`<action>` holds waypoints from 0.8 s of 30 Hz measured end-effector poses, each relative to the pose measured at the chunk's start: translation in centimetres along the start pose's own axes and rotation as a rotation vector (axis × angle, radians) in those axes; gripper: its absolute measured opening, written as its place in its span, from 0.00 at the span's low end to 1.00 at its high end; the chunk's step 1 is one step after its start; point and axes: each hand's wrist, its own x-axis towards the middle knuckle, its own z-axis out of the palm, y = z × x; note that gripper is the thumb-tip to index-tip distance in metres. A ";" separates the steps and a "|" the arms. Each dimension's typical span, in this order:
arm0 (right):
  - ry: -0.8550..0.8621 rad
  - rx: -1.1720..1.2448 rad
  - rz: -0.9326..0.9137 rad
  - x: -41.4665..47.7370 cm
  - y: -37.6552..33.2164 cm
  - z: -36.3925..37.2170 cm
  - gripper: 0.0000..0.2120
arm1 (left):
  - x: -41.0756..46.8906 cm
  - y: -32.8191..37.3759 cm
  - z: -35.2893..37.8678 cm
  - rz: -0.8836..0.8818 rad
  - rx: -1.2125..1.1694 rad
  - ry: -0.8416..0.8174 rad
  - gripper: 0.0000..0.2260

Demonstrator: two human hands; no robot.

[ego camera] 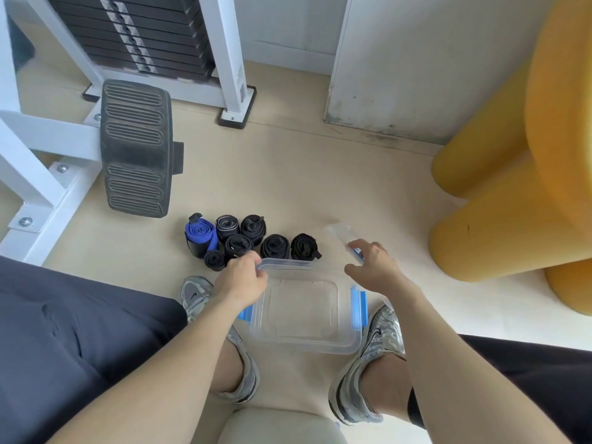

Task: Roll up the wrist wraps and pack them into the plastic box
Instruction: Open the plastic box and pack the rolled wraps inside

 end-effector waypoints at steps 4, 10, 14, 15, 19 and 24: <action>-0.082 -0.013 0.026 0.5 -0.6 -0.1 0.25 | 0.2 0.4 -0.8 -0.025 -0.074 -0.035 0.08; 0.218 0.011 0.030 1.7 -3.1 1.0 0.16 | 0.6 0.4 -1.0 -0.035 -0.166 -0.072 0.10; 0.320 -0.085 -0.189 2.4 -5.4 2.4 0.13 | 0.8 0.3 -1.1 -0.035 -0.159 -0.069 0.10; 0.337 -0.122 -0.247 2.6 -6.1 2.8 0.12 | 0.8 0.3 -1.2 -0.036 -0.156 -0.071 0.10; 0.311 -0.532 -0.288 3.0 -8.7 4.3 0.06 | 1.0 0.4 -1.4 -0.045 -0.157 -0.085 0.10; 0.256 -0.796 -0.194 3.0 -10.5 4.9 0.05 | 1.3 1.3 -2.1 -0.049 -0.073 -0.036 0.06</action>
